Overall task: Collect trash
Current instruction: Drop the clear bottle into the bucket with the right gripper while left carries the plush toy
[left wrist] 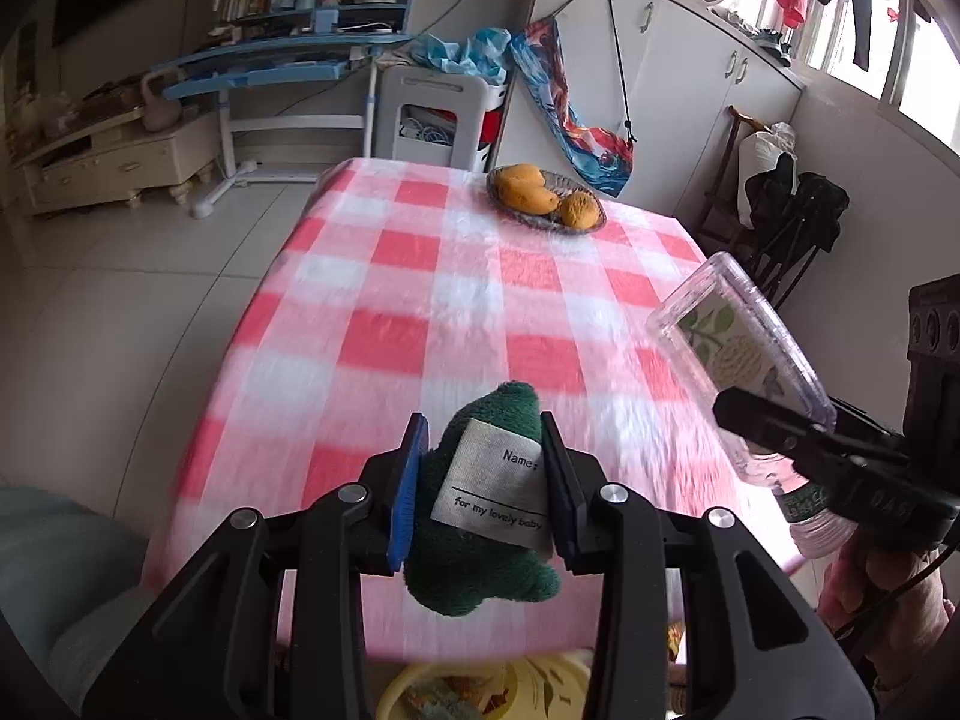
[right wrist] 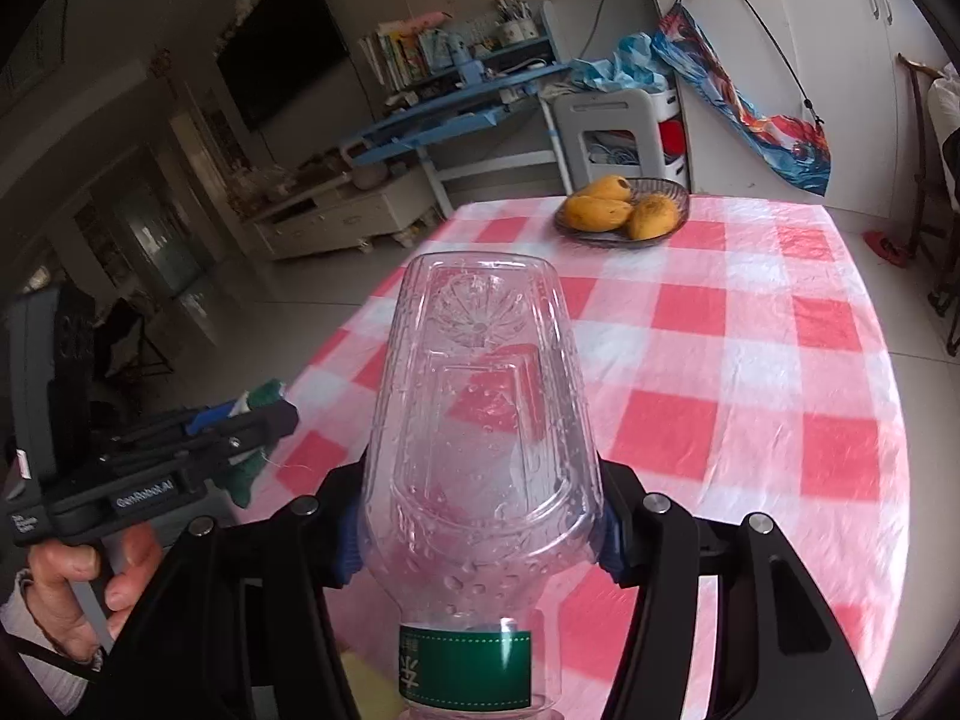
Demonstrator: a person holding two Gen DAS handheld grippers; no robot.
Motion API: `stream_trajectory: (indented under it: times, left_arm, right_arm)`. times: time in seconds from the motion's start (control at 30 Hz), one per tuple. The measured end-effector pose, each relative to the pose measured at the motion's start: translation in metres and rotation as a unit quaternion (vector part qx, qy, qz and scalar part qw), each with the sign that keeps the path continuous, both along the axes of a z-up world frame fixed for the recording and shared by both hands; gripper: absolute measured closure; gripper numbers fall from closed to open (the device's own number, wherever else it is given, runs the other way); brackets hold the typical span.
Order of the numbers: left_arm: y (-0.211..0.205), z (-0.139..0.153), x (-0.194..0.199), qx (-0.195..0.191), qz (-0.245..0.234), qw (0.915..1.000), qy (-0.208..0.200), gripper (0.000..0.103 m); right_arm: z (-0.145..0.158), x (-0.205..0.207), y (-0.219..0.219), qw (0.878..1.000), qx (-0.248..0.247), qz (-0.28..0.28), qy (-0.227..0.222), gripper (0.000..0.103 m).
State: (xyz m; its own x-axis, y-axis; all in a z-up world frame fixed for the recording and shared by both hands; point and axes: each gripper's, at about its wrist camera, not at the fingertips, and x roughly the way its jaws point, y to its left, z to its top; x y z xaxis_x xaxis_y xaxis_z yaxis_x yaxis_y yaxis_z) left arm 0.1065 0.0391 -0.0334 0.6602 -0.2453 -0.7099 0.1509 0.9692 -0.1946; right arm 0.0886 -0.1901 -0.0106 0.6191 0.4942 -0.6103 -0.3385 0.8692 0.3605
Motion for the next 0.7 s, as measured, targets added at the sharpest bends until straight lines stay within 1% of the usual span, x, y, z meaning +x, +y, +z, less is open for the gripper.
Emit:
stream_trajectory:
  times: [0.13, 0.43, 0.53, 0.7]
  left_arm:
    - [0.010, -0.002, -0.024, -0.007, 0.010, 0.9999, 0.002, 0.068]
    - [0.024, -0.003, -0.051, -0.003, 0.024, 0.9997, 0.000, 0.068]
    - [0.027, -0.003, -0.057, 0.000, 0.026, 0.9997, -0.002, 0.068]
    - [0.029, -0.004, -0.065, 0.003, 0.028, 0.9996, -0.004, 0.068]
  right_arm:
    - [-0.002, -0.020, 0.007, 1.000, 0.023, 0.015, -0.002, 0.046]
    - [-0.010, -0.050, 0.019, 0.998, 0.025, 0.050, 0.004, 0.046]
    - [-0.015, -0.058, 0.029, 0.997, 0.008, 0.072, 0.012, 0.046]
    - [-0.025, -0.075, 0.054, 0.991, -0.052, 0.120, 0.027, 0.046]
